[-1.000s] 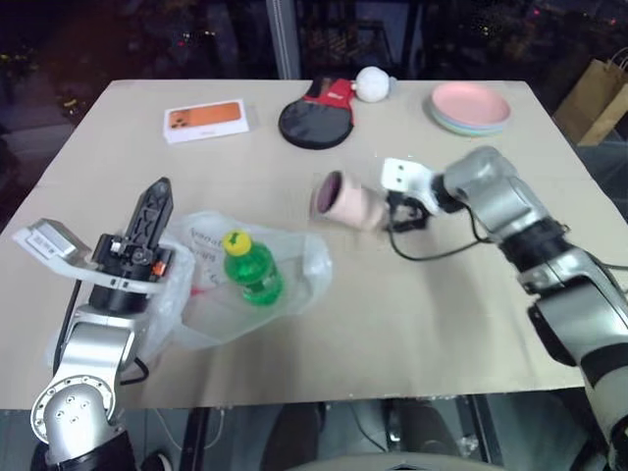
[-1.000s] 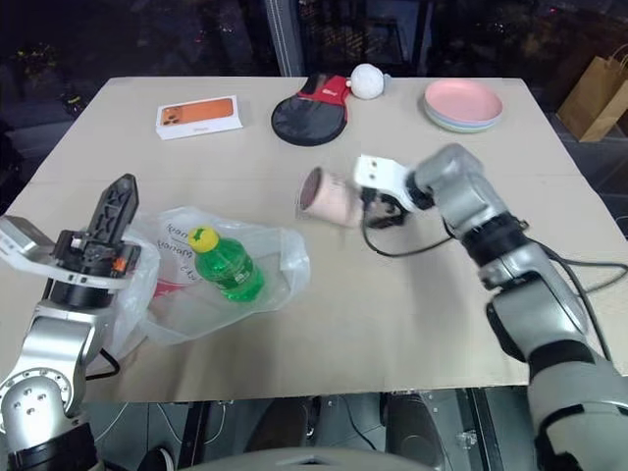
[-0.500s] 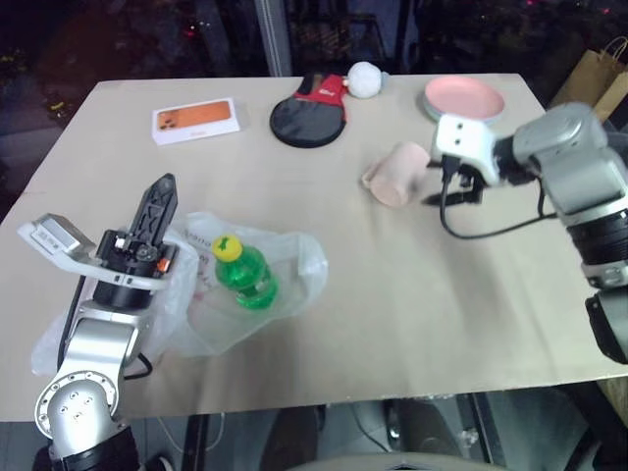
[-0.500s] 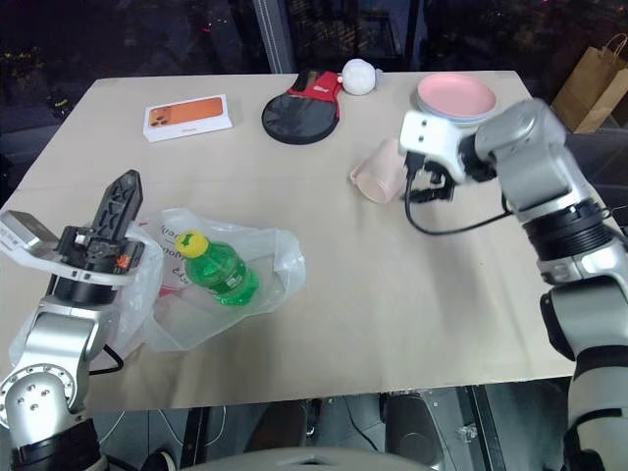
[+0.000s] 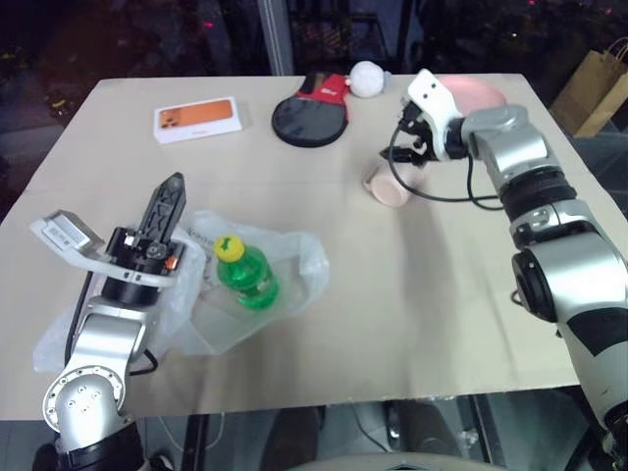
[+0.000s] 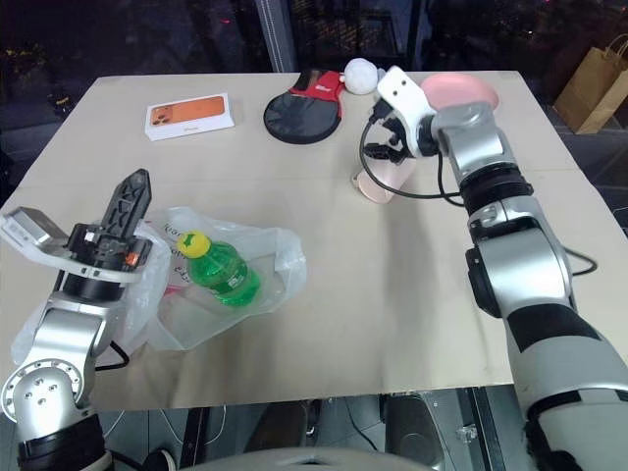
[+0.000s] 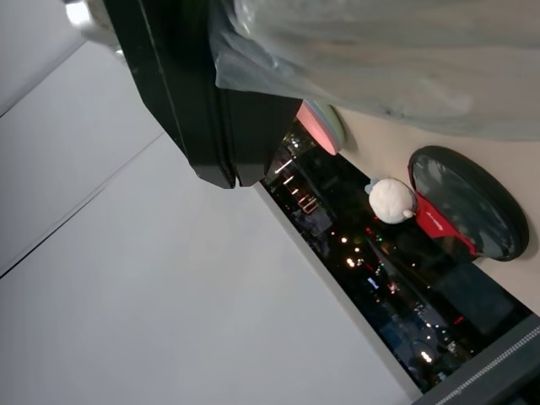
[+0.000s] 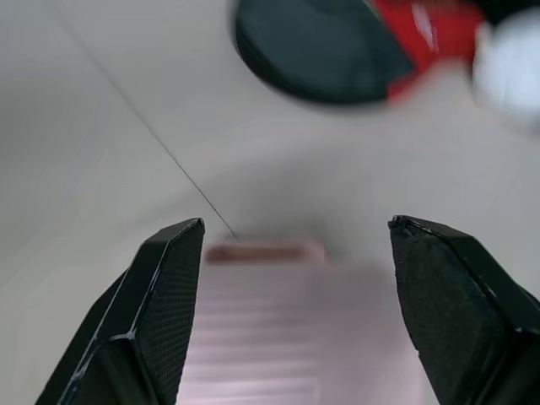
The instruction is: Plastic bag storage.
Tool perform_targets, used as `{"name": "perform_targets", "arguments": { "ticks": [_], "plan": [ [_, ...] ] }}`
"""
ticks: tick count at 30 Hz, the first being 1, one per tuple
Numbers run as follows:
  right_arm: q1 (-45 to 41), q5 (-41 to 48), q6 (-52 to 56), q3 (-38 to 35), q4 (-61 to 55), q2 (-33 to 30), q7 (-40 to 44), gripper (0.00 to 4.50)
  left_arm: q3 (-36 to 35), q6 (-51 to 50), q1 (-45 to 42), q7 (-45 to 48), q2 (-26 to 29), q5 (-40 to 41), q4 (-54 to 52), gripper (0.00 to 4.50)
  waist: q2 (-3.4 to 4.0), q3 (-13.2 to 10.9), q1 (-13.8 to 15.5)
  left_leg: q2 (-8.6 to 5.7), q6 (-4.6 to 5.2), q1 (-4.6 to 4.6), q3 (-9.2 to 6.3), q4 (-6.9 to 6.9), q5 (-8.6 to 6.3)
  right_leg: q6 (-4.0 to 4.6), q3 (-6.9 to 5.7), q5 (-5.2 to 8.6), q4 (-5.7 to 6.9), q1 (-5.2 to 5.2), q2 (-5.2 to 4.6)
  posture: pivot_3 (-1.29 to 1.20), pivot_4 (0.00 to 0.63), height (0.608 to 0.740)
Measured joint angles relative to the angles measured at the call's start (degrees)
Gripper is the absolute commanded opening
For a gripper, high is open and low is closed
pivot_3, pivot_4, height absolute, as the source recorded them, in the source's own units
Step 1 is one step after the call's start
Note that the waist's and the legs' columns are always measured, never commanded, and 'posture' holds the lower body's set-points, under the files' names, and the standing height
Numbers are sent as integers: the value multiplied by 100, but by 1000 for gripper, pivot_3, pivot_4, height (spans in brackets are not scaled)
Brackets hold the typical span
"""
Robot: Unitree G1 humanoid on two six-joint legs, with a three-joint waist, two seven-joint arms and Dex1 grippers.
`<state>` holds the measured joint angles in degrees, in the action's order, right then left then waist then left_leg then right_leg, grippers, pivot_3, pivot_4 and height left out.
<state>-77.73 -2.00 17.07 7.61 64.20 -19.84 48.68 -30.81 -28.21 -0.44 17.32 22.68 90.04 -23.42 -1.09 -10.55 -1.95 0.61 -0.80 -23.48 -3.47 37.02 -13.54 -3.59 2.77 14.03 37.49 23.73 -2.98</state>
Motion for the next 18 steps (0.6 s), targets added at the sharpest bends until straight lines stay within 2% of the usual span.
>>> {"name": "perform_targets", "arguments": {
  "ticks": [4, 9, 14, 18],
  "plan": [
    [-118, 358, -291, -828, 923, 129, -685, 3514, 0, 1, -42, 1, -31, -18, 1, 0, 1, 0, -29, 2, -15, -19, -7, 2, 9, 0, -8, 0, 0, 14, 1, 0, 150, 740],
    [-133, 371, -356, -1094, 1229, 149, -914, 3514, 1, 1, -41, 1, -69, -64, 1, 0, 2, 0, -44, 2, 6, -17, -6, 4, -3, 0, -8, 0, 9, 14, 3, 0, 150, 740],
    [-133, 217, -278, -1049, 1224, 181, -438, 3514, -2, 1, -25, 1, -78, -97, 1, 0, 2, 1, -53, 3, 7, -13, -5, 9, -3, 0, -7, 0, 14, 12, 5, 0, 150, 740],
    [-125, 146, -1, -960, 1175, 139, 515, 3514, -3, 1, 21, 1, -83, -103, -1, 0, 3, 3, -67, 6, 8, -2, -3, 9, -4, 0, -4, 0, 16, 6, 9, 0, 150, 740]
  ]
}}
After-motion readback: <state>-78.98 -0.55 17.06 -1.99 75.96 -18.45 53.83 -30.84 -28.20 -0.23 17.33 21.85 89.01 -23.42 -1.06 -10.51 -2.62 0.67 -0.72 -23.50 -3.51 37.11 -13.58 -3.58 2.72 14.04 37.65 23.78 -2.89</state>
